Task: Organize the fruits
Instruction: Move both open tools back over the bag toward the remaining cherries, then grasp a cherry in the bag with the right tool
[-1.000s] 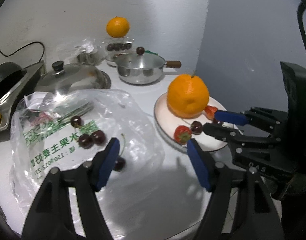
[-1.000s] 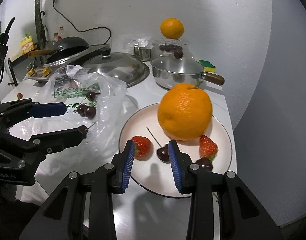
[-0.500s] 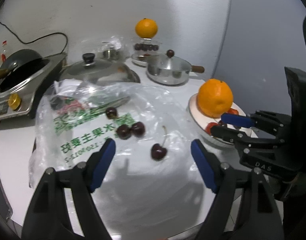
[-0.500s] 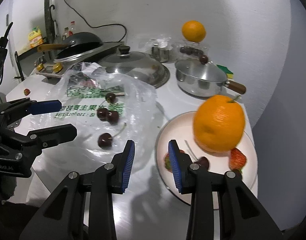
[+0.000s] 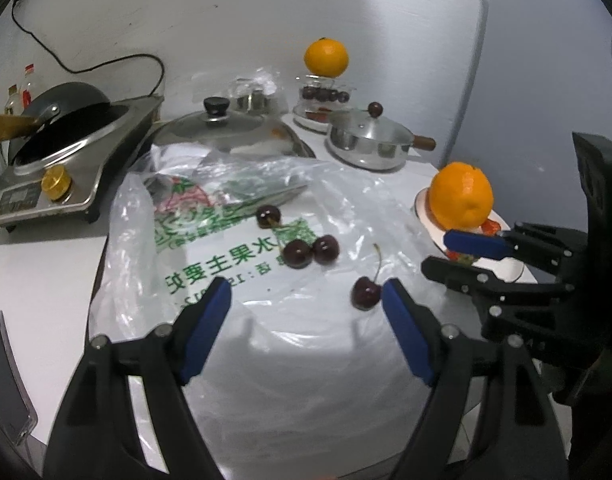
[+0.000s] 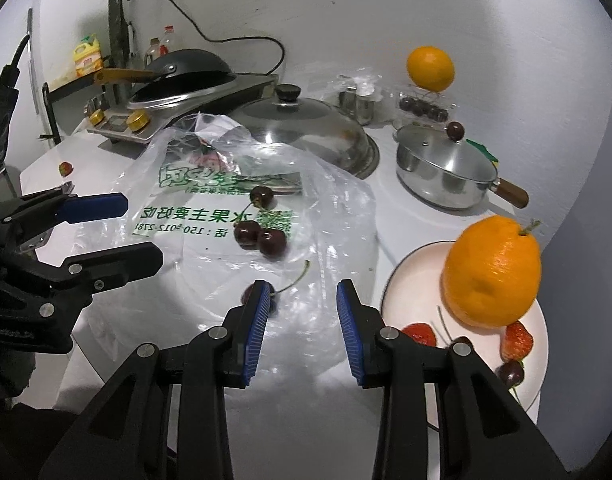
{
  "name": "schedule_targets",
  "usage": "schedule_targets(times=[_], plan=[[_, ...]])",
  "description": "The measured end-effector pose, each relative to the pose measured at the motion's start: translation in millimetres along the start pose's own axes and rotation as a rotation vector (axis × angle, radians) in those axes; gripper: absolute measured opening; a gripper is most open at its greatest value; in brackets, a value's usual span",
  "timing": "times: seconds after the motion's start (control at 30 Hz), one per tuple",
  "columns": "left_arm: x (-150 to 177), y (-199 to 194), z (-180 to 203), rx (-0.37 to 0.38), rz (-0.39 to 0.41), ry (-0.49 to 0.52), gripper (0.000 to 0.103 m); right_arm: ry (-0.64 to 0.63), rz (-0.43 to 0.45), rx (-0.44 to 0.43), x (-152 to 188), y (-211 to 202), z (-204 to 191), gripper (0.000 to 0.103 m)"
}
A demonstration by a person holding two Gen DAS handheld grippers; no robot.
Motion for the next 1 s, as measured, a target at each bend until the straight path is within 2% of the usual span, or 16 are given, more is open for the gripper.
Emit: schedule_targets(times=[0.5, 1.0], plan=[[8, -1, -26, -0.012, -0.004, -0.029, 0.079, -0.014, -0.065, -0.036, 7, 35, -34, 0.037], [12, 4, -35, -0.015, -0.015, -0.044, 0.079, 0.020, -0.118, -0.009, 19, 54, -28, 0.037]])
Point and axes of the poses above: each gripper's, at about its wrist camera, not at the fingertips, and y roughly the way its jaws point, z to its right, x to its underside, the point moved 2 cm from there along y, roughly the way its jaws point, and after that the axes turned 13 degrees about z, right-handed, at the moved point
